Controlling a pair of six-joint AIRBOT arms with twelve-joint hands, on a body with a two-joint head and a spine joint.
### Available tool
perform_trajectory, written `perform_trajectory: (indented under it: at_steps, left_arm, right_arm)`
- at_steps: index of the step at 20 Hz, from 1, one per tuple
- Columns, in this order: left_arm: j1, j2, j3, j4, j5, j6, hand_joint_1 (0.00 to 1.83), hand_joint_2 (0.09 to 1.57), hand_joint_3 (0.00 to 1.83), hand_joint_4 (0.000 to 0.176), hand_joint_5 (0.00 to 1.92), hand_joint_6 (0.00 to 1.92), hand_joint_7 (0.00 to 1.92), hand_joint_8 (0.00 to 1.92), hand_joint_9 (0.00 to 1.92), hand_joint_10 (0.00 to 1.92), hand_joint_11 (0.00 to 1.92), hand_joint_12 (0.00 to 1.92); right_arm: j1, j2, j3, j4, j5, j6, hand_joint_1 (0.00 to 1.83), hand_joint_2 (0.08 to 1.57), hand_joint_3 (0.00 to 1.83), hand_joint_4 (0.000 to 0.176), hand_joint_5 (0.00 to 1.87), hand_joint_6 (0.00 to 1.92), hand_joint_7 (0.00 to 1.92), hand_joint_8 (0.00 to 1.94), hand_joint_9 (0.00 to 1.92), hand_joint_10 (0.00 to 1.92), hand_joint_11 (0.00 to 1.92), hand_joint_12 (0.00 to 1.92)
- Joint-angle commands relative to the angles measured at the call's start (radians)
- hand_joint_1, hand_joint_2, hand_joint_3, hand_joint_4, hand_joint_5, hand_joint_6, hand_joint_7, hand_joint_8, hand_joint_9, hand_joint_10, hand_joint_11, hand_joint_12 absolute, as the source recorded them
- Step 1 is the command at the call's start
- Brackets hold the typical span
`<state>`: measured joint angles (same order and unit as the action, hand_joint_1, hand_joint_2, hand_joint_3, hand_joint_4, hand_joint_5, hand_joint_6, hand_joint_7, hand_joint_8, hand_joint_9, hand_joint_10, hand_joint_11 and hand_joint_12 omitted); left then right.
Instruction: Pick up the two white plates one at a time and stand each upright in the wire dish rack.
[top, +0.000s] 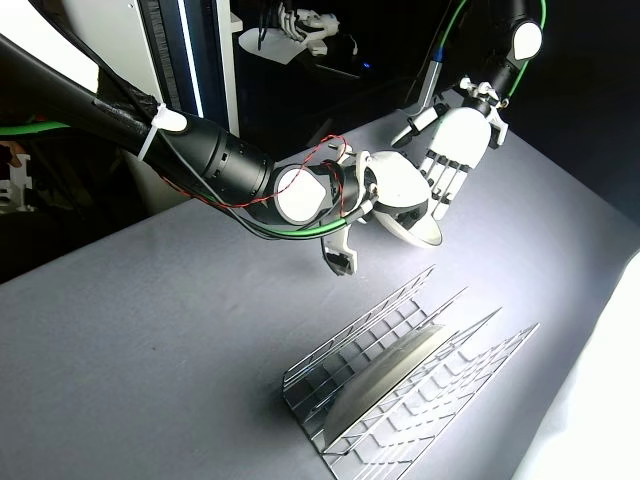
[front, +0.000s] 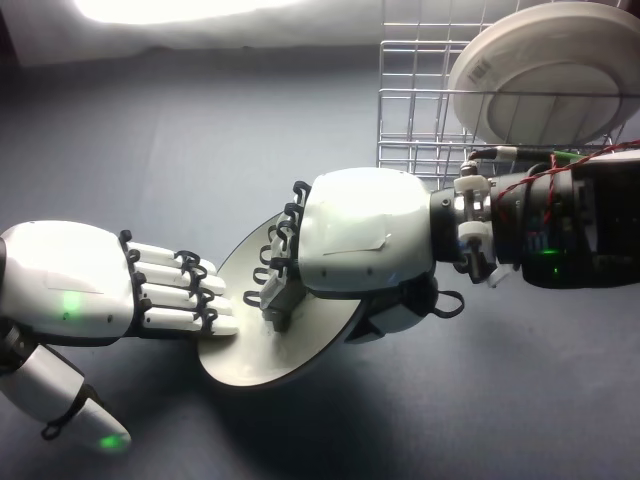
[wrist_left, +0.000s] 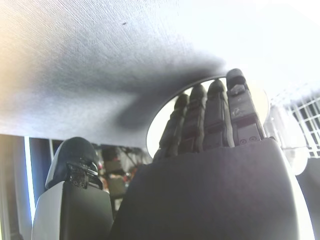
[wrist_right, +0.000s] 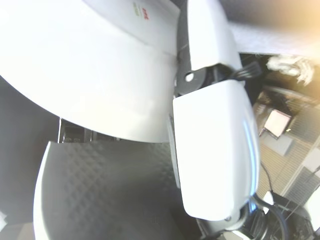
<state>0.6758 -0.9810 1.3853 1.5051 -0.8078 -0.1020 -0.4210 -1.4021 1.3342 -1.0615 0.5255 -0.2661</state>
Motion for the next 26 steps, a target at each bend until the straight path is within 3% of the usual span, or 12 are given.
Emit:
perform_trajectory:
  at_steps: [1,4,6,14,18,22,26]
  left_arm:
    - [0.0,-0.005,-0.002,-0.013,-0.053,-0.001,0.0,1.11,0.0,0.0,0.03,0.0,0.0,0.0,0.0,0.0,0.0,0.0]
    - [-0.034,0.002,0.004,-0.017,-0.063,-0.007,0.0,1.11,0.0,0.0,0.01,0.0,0.0,0.0,0.0,0.0,0.0,0.0]
    - [-0.079,0.014,0.004,-0.018,-0.074,-0.015,0.0,1.11,0.0,0.0,0.02,0.01,0.0,0.0,0.0,0.0,0.0,0.0]
    - [-0.303,0.083,0.004,0.03,-0.117,-0.068,0.0,1.1,0.0,0.0,0.02,0.0,0.0,0.0,0.0,0.0,0.0,0.0]
    - [-0.325,0.106,0.007,0.03,-0.133,-0.089,0.0,1.11,0.0,0.0,0.0,0.0,0.0,0.0,0.0,0.0,0.0,0.0]
    - [-0.33,0.13,0.005,0.063,-0.14,-0.128,0.0,1.11,0.0,0.0,0.0,0.0,0.0,0.0,0.0,0.0,0.0,0.0]
    - [-0.424,0.159,0.005,0.147,-0.17,-0.204,0.0,1.11,0.0,0.0,0.0,0.0,0.0,0.0,0.0,0.0,0.0,0.0]
  right_arm:
    - [0.002,0.015,0.001,0.009,0.006,0.002,1.4,1.03,0.0,0.0,1.09,0.76,1.2,0.45,1.15,0.9,0.91,1.09]
    - [0.017,0.046,-0.009,0.02,0.036,0.002,1.39,1.05,0.0,0.0,1.07,0.85,1.13,0.56,1.1,0.94,0.88,1.09]
    - [0.025,0.085,-0.044,0.075,0.049,0.002,1.39,1.04,0.0,0.0,1.07,0.84,1.15,0.53,1.1,0.95,0.89,1.11]
    - [0.064,0.272,-0.211,0.282,0.113,0.003,1.39,1.05,0.0,0.0,1.05,0.9,1.12,0.57,1.07,0.96,0.88,1.05]
    - [0.097,0.333,-0.271,0.417,0.128,0.009,1.39,1.04,0.0,0.0,1.07,0.85,1.17,0.48,1.08,0.96,0.89,1.08]
    - [0.123,0.367,-0.295,0.605,0.127,0.017,1.39,1.05,0.0,0.0,1.05,0.88,1.17,0.51,1.07,0.98,0.89,1.1]
    - [0.161,0.384,-0.296,0.768,0.117,0.022,1.39,1.05,0.0,0.0,1.05,0.89,1.16,0.5,1.07,0.99,0.88,1.09]
